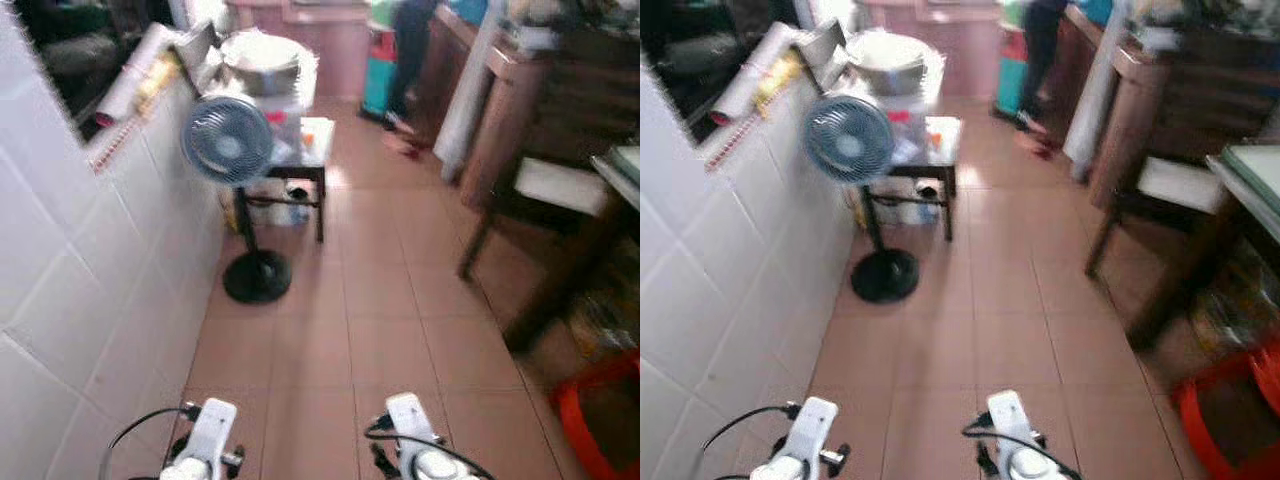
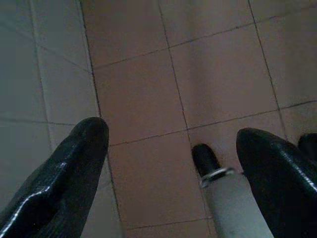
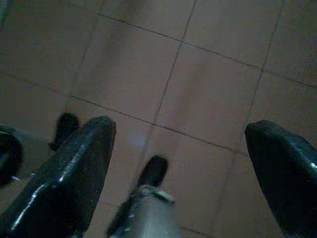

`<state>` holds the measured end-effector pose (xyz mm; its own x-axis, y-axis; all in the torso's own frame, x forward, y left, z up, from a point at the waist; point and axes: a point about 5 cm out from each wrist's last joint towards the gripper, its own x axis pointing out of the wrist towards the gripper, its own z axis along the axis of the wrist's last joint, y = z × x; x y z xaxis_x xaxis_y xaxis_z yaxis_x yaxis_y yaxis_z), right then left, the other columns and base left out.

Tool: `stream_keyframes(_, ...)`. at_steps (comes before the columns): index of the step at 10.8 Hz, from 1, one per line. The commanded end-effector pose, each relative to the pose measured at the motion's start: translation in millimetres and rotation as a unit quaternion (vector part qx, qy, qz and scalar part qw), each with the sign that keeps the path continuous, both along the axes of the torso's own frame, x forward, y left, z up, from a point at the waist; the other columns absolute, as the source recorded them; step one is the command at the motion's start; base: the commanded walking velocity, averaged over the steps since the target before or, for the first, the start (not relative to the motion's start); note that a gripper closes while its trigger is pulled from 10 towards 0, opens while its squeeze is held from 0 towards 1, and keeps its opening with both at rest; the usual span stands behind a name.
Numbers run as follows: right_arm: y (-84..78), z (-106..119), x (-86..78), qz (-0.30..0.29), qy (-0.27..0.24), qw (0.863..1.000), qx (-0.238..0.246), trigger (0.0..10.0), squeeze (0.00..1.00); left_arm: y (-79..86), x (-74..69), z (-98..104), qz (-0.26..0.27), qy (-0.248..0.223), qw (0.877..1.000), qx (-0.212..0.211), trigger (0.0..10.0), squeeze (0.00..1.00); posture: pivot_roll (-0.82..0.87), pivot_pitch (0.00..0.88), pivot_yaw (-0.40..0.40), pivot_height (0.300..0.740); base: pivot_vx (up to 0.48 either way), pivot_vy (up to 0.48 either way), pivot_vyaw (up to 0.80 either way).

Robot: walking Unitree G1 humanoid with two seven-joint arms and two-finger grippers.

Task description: Setting the table

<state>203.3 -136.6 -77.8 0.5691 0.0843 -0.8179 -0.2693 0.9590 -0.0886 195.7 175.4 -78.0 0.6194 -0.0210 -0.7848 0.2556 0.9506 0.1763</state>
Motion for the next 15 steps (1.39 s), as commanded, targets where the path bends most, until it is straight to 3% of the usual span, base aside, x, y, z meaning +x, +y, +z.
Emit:
stream_keyframes(1, 5.7, 3.8, 6.5, 0.006, -0.012, 1.000, 0.006, 10.0, 0.00, 4.8, -0.8, -0.1, -0.001, 0.003, 1.000, 0.008, 10.0, 0.00, -0.02, 0.006, 0.023, 0.740, 0.319, 0.251, 0.80)
stream_keyframes(3, 5.3, 4.0, 7.1, 0.001, -0.012, 1.000, 0.006, 10.0, 0.00, 4.2, 0.3, 0.4, -0.007, 0.004, 1.000, 0.009, 10.0, 0.00, -0.02, 0.006, 0.026, 0.740, 0.317, 0.257, 0.52)
stream_keyframes(9, 5.7, 3.3, 5.9, -0.007, -0.009, 1.000, 0.006, 10.0, 0.00, 5.1, -0.3, 0.2, -0.009, 0.005, 1.000, 0.009, 10.0, 0.00, -0.02, 0.007, 0.022, 0.740, 0.314, 0.261, 0.00)
stream_keyframes(12, 6.4, 2.6, 4.7, -0.004, -0.006, 1.000, 0.001, 10.0, 0.00, 5.9, -1.4, 0.5, 0.025, -0.009, 1.000, -0.014, 10.0, 0.00, -0.01, 0.008, 0.018, 0.740, 0.000, 0.000, 0.00)
stream_keyframes(15, 7.6, 2.7, 5.0, 0.013, -0.006, 1.000, -0.005, 10.0, 0.00, 7.5, -2.4, -0.2, 0.023, -0.003, 1.000, -0.006, 10.0, 0.00, 0.01, 0.004, -0.018, 0.740, 0.000, 0.000, -0.66)
